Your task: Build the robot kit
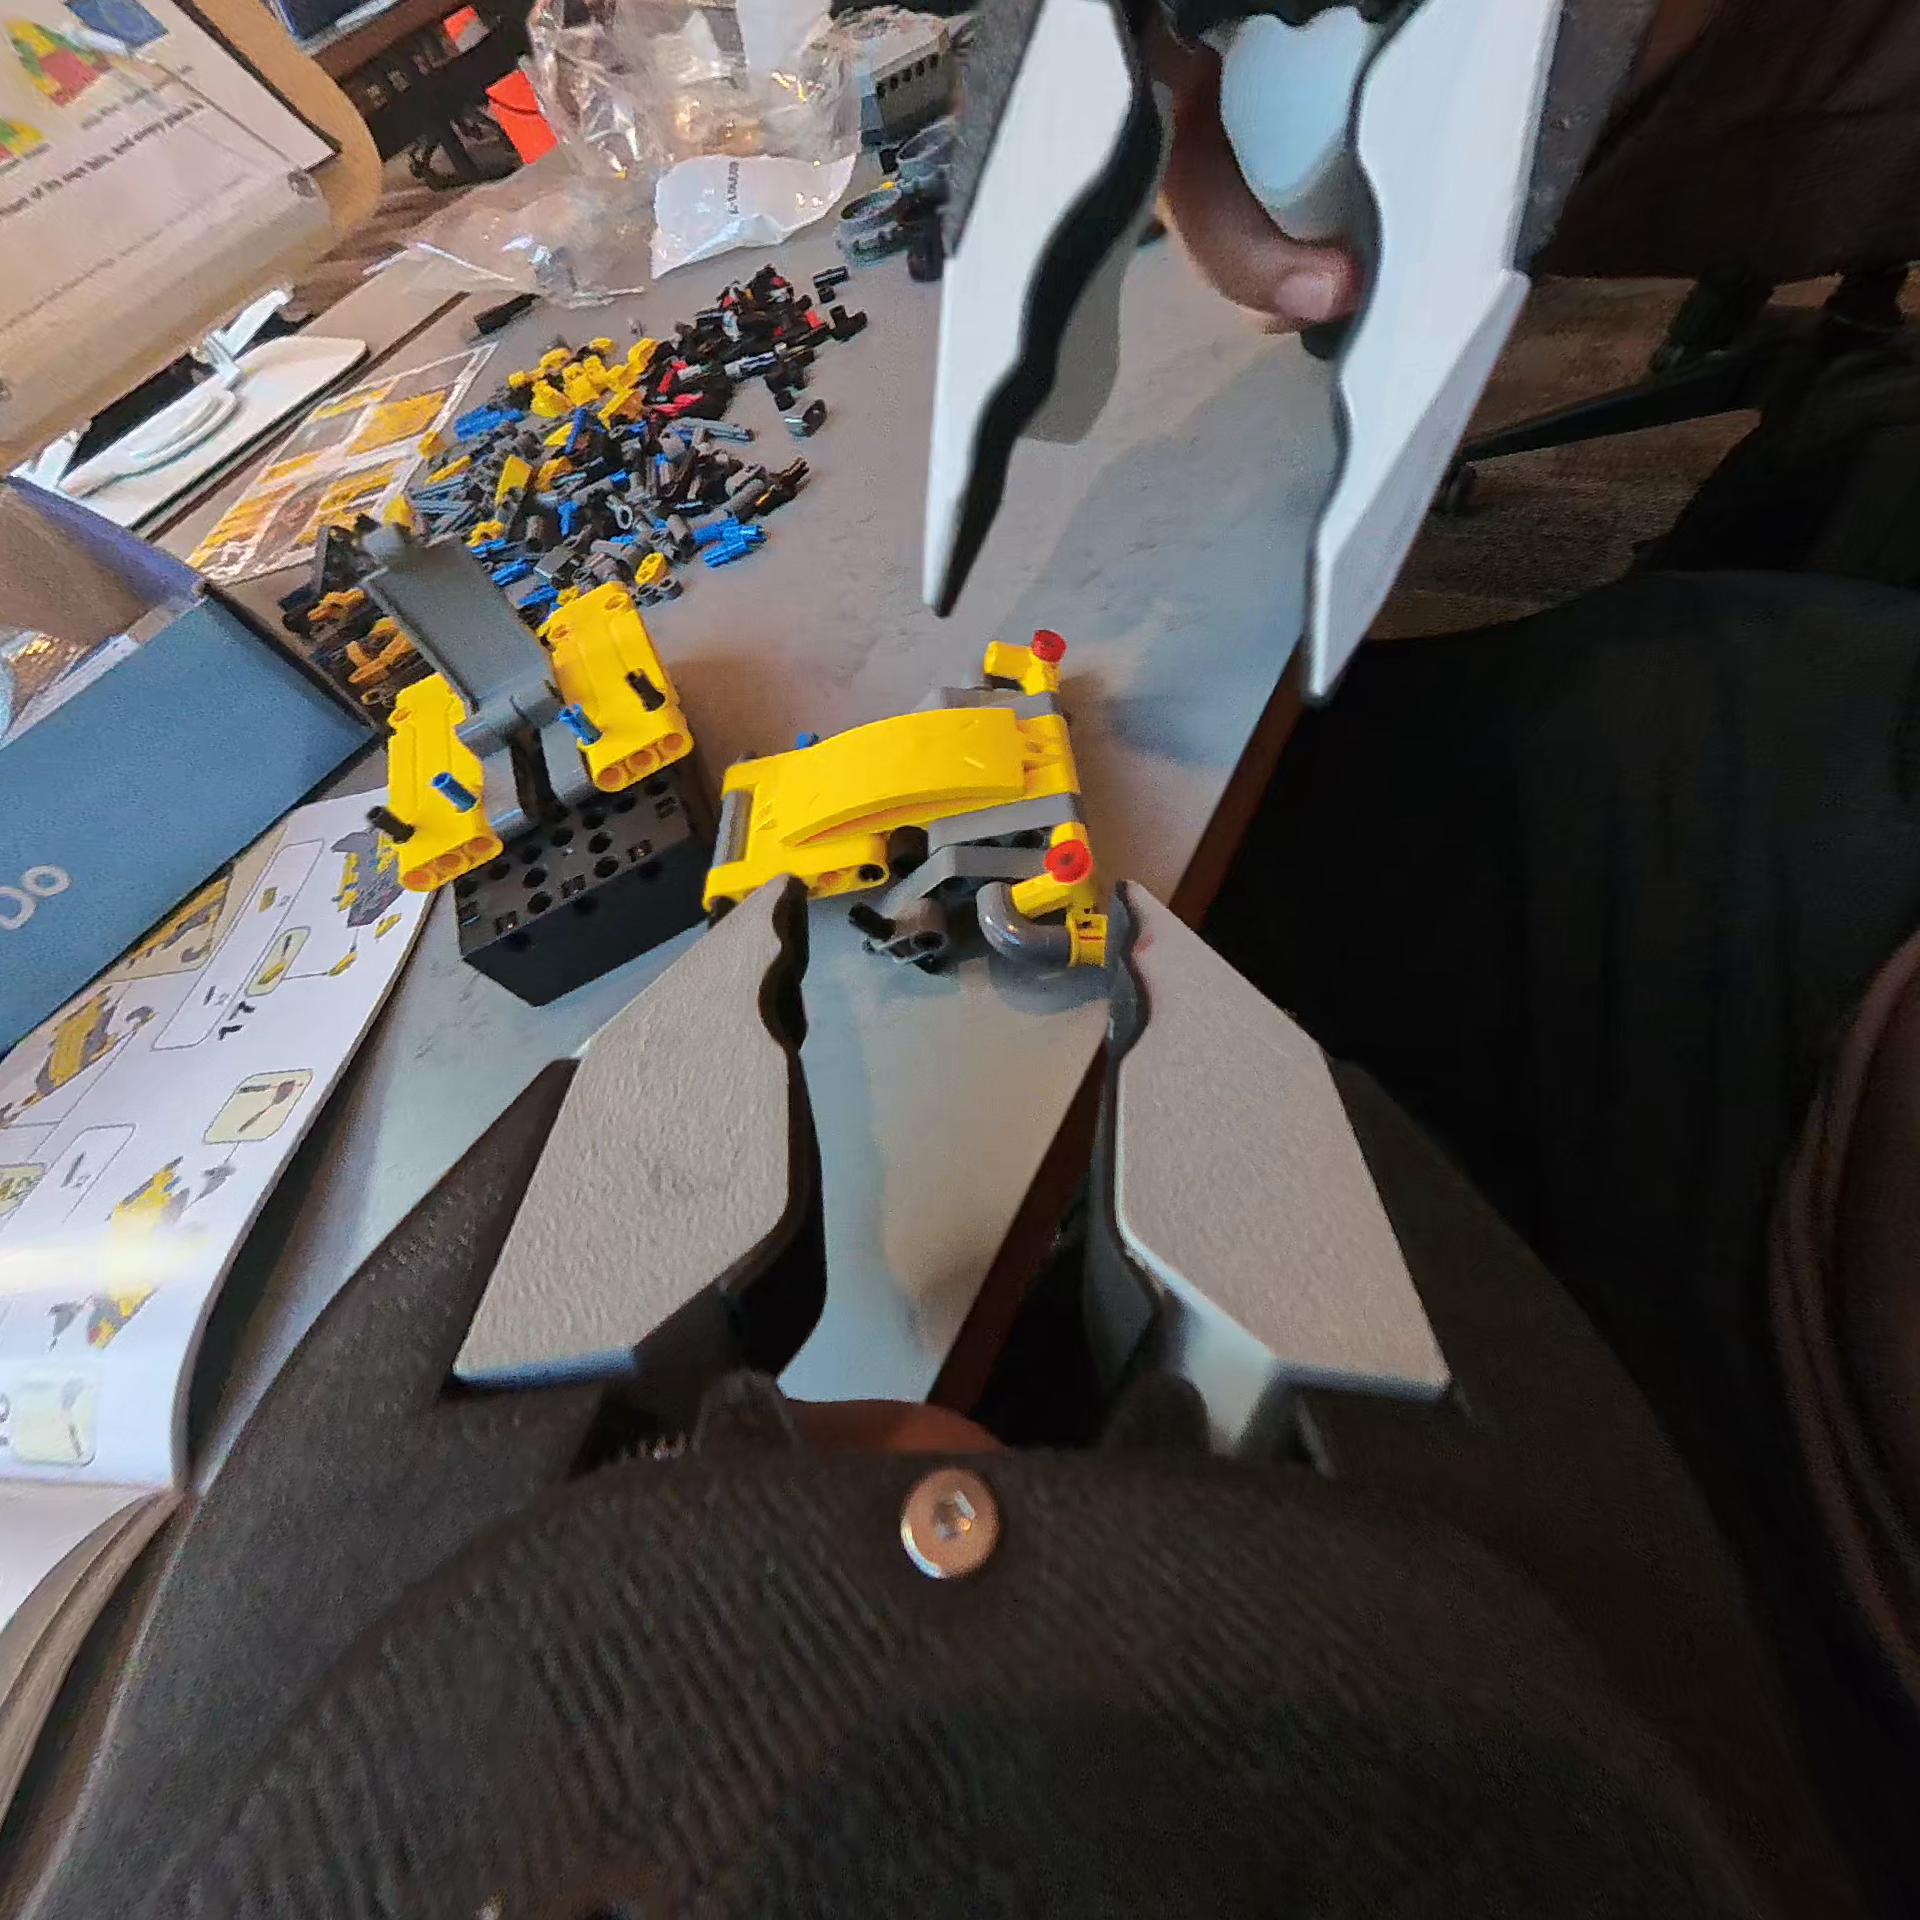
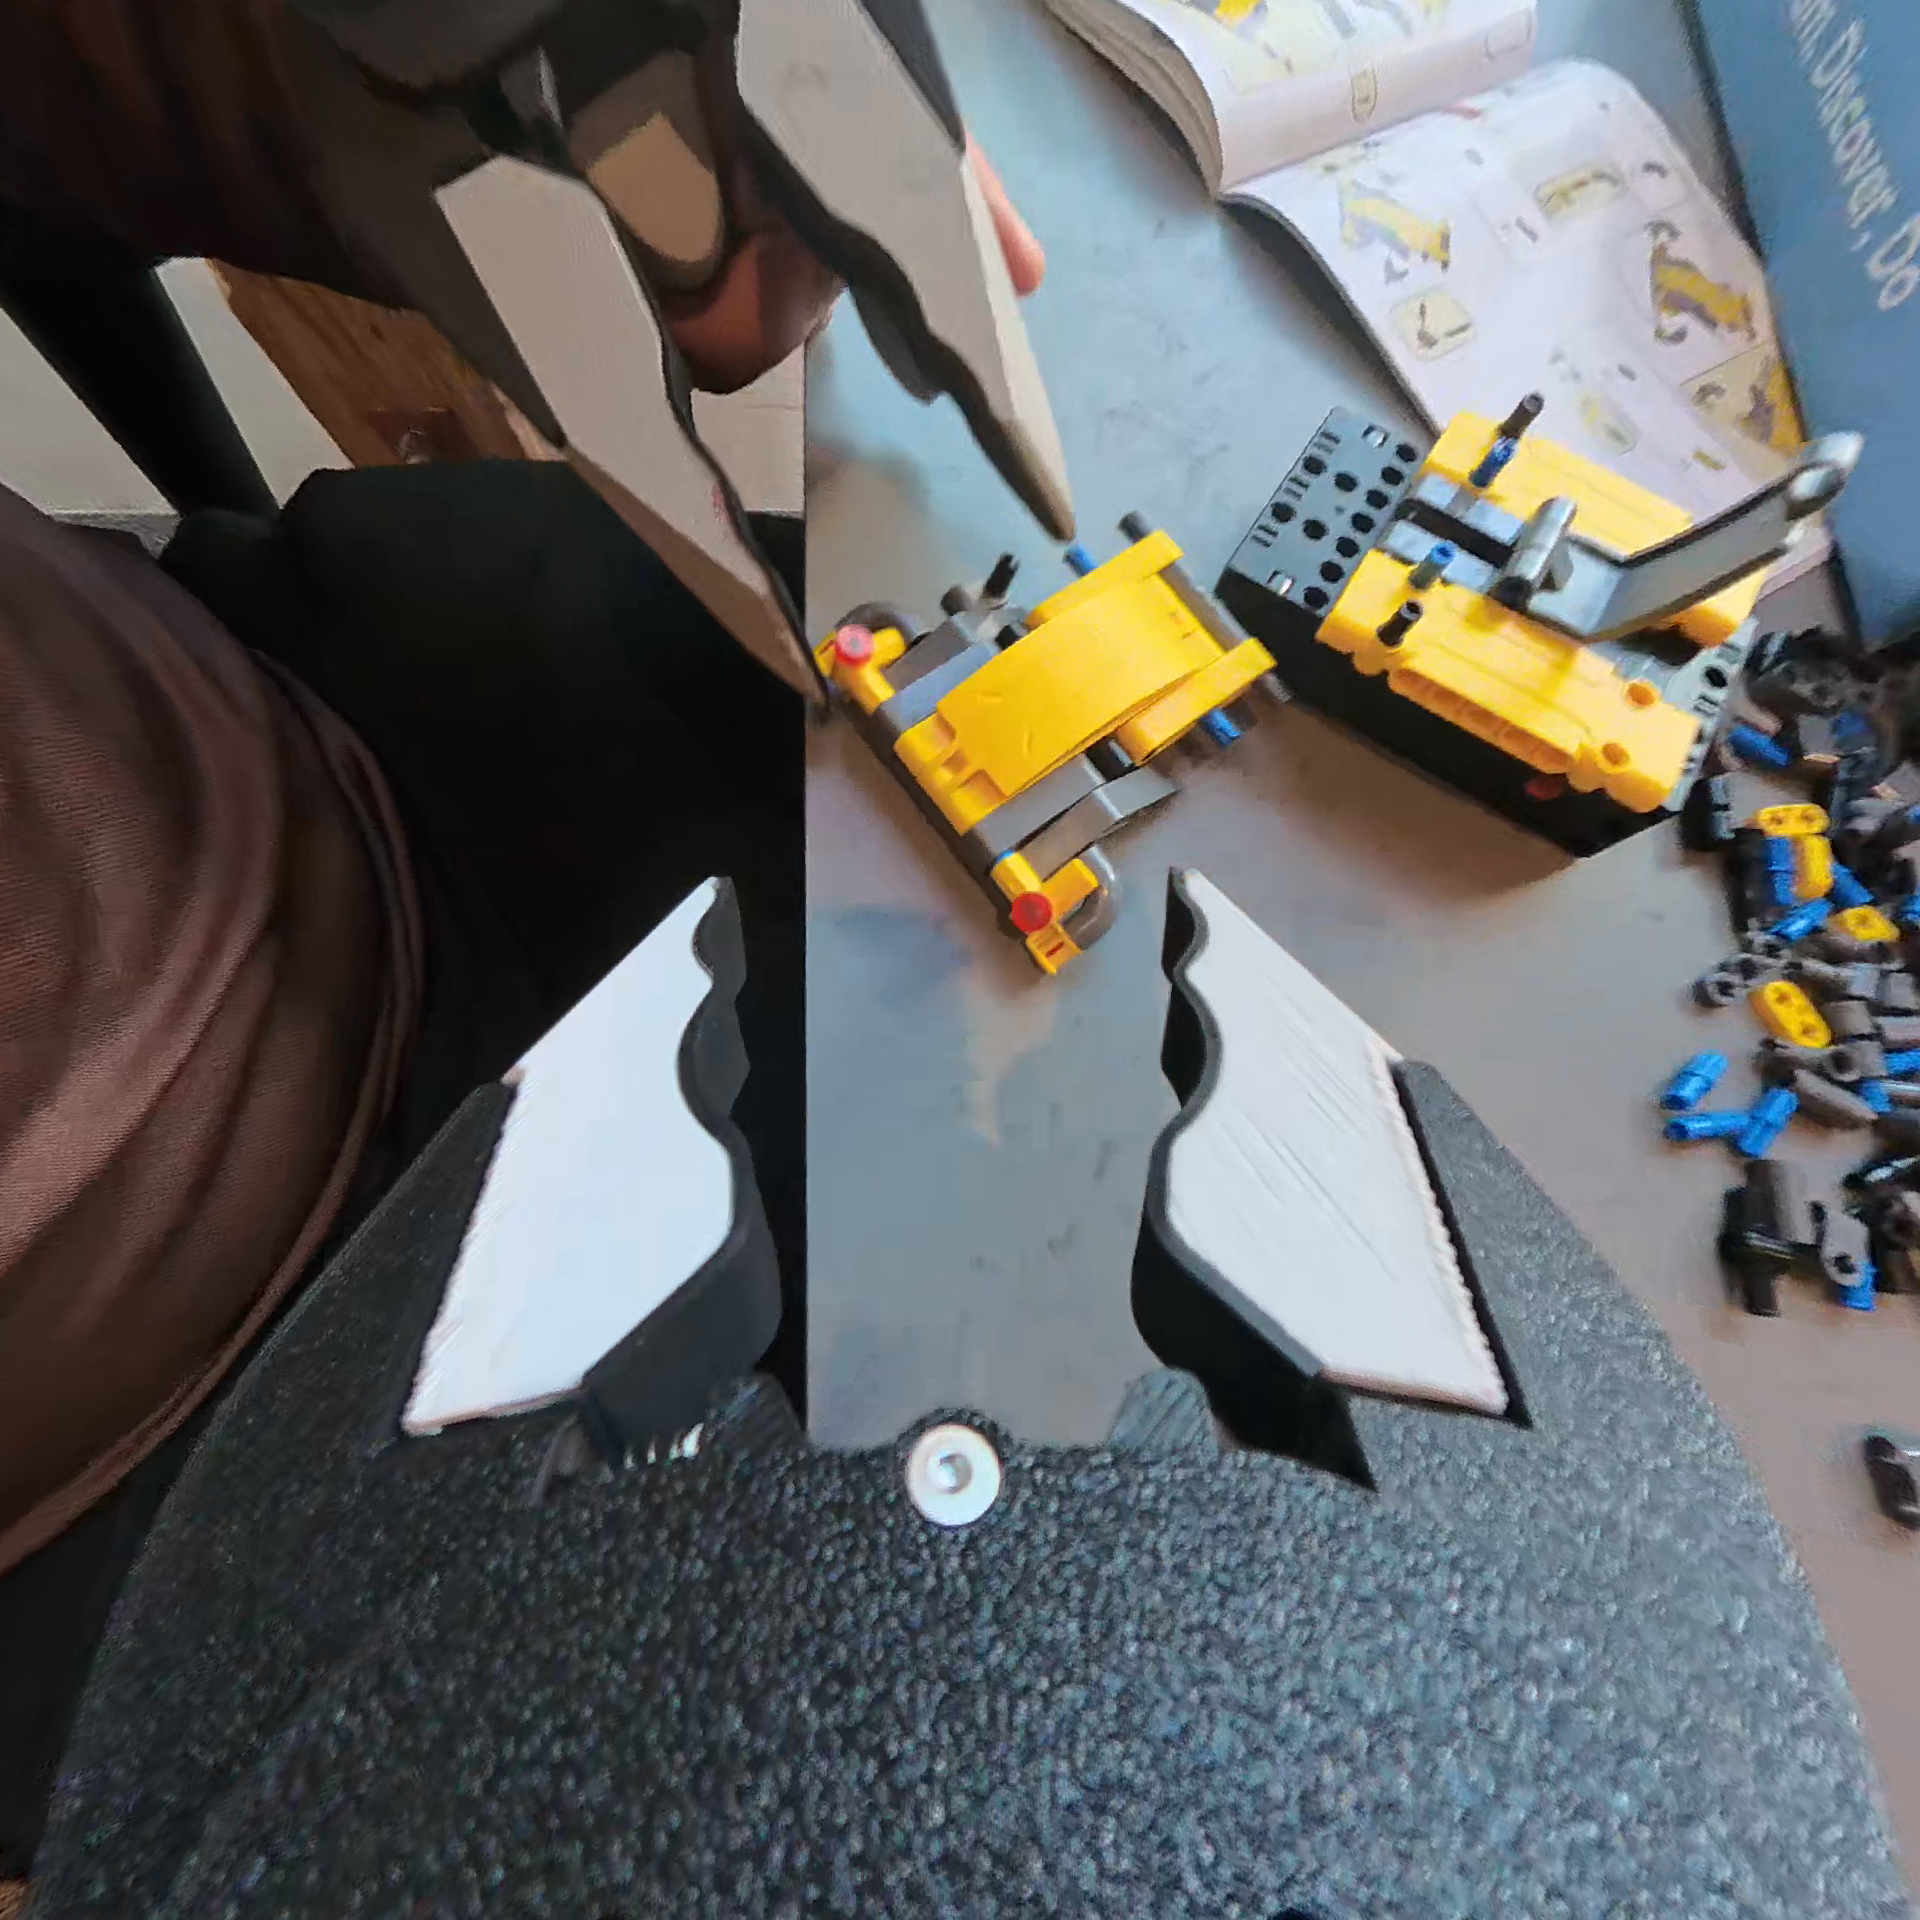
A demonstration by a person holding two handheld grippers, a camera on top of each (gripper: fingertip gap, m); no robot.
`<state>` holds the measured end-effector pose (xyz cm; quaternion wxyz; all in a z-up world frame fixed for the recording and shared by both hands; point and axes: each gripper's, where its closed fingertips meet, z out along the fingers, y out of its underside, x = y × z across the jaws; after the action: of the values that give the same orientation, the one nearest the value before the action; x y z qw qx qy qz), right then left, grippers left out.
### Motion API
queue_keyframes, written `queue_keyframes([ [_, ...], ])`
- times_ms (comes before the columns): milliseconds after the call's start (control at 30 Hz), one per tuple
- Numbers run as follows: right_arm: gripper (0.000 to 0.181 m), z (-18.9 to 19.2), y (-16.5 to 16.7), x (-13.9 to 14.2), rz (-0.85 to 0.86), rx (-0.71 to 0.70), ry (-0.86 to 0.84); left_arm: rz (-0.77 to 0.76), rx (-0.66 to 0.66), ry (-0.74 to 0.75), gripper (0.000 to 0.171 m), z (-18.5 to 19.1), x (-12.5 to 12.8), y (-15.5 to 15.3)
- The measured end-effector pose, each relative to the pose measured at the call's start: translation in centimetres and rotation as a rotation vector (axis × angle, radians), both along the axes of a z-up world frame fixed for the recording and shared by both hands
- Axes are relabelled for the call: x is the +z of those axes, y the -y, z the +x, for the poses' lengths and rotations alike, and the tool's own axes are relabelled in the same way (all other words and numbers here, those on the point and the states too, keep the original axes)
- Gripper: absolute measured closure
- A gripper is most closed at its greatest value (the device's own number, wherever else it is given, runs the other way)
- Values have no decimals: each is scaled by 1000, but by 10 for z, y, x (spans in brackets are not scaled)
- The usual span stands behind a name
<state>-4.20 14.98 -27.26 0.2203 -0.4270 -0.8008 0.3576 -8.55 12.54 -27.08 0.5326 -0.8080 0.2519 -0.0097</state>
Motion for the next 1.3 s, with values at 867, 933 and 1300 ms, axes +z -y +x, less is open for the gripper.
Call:
queue_keyframes([
  [867, 114, 12, -27, 3, -170, -100, 3, 13, 158, 273, 114, -39, 7, 33],
  [933, 114, 12, -28, 2, -185, -105, 15, 35, 177, 319, 115, -44, 10, 35],
  [1300, 120, 11, -30, -2, -225, -101, 54, 101, 202, 400, 116, -51, 19, 34],
])
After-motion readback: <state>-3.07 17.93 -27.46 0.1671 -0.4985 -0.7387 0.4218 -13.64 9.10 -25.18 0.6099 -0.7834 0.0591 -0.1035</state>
